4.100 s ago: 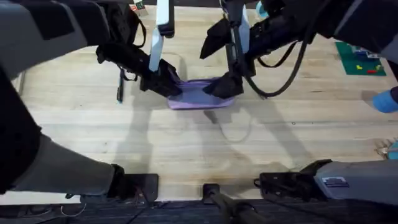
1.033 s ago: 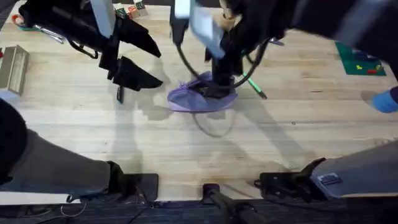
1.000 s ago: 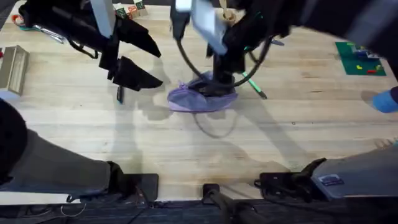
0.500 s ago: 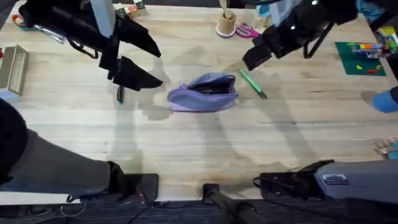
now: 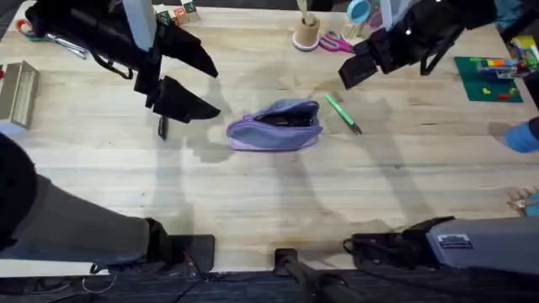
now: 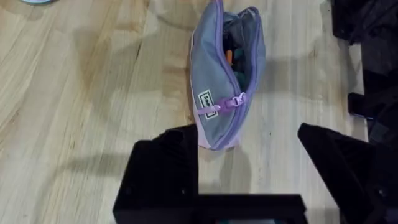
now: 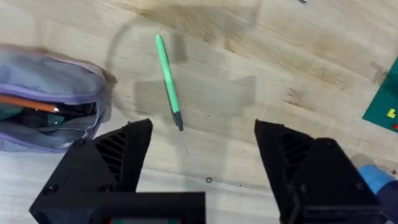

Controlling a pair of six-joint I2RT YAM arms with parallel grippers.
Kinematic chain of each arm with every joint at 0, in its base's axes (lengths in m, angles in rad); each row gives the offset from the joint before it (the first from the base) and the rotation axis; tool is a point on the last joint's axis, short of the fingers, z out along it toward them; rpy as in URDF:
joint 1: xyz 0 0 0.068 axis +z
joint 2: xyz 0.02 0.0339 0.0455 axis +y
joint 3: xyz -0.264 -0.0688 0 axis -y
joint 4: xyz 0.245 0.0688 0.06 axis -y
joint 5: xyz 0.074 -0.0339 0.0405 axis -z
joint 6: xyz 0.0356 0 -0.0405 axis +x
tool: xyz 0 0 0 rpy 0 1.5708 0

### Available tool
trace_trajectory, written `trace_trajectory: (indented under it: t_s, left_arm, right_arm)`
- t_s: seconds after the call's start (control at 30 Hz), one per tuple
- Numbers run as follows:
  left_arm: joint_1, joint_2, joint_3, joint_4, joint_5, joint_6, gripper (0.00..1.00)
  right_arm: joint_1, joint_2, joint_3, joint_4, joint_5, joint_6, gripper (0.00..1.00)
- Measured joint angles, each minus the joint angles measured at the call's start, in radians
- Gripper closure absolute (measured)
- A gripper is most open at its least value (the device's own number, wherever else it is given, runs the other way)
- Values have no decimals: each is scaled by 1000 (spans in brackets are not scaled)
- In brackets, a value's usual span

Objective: Unzip the bag, pick up the pens from the table one at a time and place them inside, then zip the bag closed.

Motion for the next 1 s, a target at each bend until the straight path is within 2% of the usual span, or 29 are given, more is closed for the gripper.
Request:
trace_trajectory:
  t_s: [0.23,0.37,0.63,1.0]
  left_arm:
    - [0,0,0,0,0,0,6]
    - [0,0,0,0,0,0,6]
    - [0,0,0,0,0,0,6]
    - [0,0,0,0,0,0,6]
  right_arm:
    - [0,4,-5,28,0,0,6]
    - [0,28,-47,81,0,0,6]
    - [0,152,-163,191,-12,0,6]
    - [-5,323,-175,254,-94,4,6]
